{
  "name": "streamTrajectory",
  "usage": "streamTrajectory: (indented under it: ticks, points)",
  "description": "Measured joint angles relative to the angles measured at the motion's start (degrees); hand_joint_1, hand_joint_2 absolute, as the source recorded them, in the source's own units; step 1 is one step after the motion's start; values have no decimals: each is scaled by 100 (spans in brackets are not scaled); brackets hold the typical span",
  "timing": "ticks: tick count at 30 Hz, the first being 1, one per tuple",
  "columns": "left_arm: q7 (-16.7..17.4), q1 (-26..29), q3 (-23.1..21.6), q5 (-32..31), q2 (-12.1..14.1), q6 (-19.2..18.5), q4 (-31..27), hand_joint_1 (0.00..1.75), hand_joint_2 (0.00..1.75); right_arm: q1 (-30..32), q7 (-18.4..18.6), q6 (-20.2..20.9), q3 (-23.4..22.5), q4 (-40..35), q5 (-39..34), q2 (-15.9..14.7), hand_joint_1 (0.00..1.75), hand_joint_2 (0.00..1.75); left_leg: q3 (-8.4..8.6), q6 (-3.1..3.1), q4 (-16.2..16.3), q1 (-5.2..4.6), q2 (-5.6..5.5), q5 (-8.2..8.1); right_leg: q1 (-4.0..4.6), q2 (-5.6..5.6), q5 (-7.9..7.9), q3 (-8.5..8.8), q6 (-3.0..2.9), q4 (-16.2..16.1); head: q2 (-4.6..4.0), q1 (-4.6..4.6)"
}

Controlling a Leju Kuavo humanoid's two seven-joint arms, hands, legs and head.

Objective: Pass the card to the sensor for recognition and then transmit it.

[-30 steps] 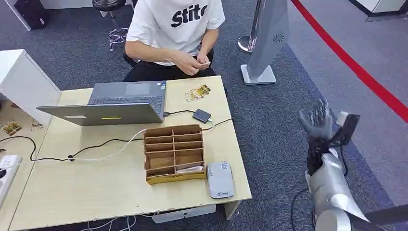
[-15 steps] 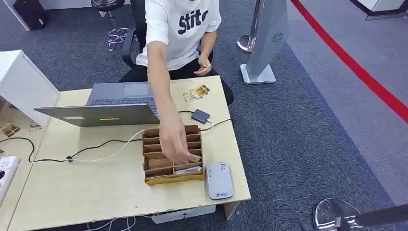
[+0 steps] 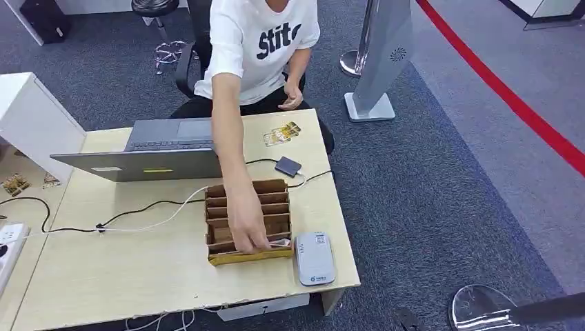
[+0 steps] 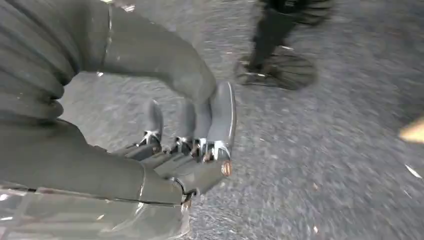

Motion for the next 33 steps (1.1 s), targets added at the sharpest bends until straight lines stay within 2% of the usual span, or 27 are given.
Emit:
streamTrajectory:
  ticks: [3, 4, 5, 6, 8, 11, 25, 26, 33]
  points:
    - [-28, 2, 11, -65, 39, -57, 0, 175, 175, 79, 342, -6, 177, 28, -81, 17, 175, 175, -1, 0, -1, 0, -1, -1, 0, -1, -1, 0, 0, 0, 0, 0]
    - [-35, 4, 15, -83, 48, -66, 0, 141, 175, 115, 501, -75, 183, 33, -147, 20, 168, 175, -2, 0, -1, 0, -1, -1, 0, -1, -1, 0, 0, 0, 0, -2]
    - [-37, 6, 22, -87, 59, -65, 0, 38, 175, 141, 601, -138, 183, 42, -182, 26, 87, 175, -2, 0, -2, 0, 0, -1, 0, 0, -1, 0, 0, 0, 0, -2]
    - [-37, 8, 39, -87, 61, -65, 0, 0, 175, 162, 673, -177, 183, 46, -204, 28, 2, 175, -2, 0, -2, 1, 1, -1, 1, 0, -1, 0, 0, 1, 0, -2]
    - [-37, 6, 74, -109, 61, -63, 0, 0, 175, 183, 875, -166, 181, 57, -241, 31, 0, 175, -2, 0, -2, 1, 3, -1, 1, 1, -1, -1, 0, 0, 0, -2]
    - [-35, 28, 342, -268, 31, -16, -52, 0, 175, 246, 942, -129, 253, 50, -254, 57, 0, 175, -1, 1, -1, 0, 3, -1, 0, 3, -1, 1, 0, -1, 0, 0]
    - [234, 230, 2148, -1766, -127, 719, -728, 0, 175, 633, 703, -234, 1047, -249, -1222, 146, 0, 175, 2, 0, -1, 0, 6, -1, 0, 7, -1, 1, 0, -1, 0, 0]
    - [267, 255, 2278, -1887, -140, 778, -791, 0, 175, 666, 688, -249, 1117, -284, -1301, 153, 0, 0, 2, 1, -1, 0, 5, -1, 0, 7, -1, 1, 0, -1, 0, 0]
    - [404, 400, 3259, -2682, -197, 1176, -1202, 0, 175, 864, 548, -315, 1600, -518, -1823, 199, 0, 0, 8, 1, -1, -1, 12, -3, 0, 14, -1, 3, 0, -1, 0, -2]
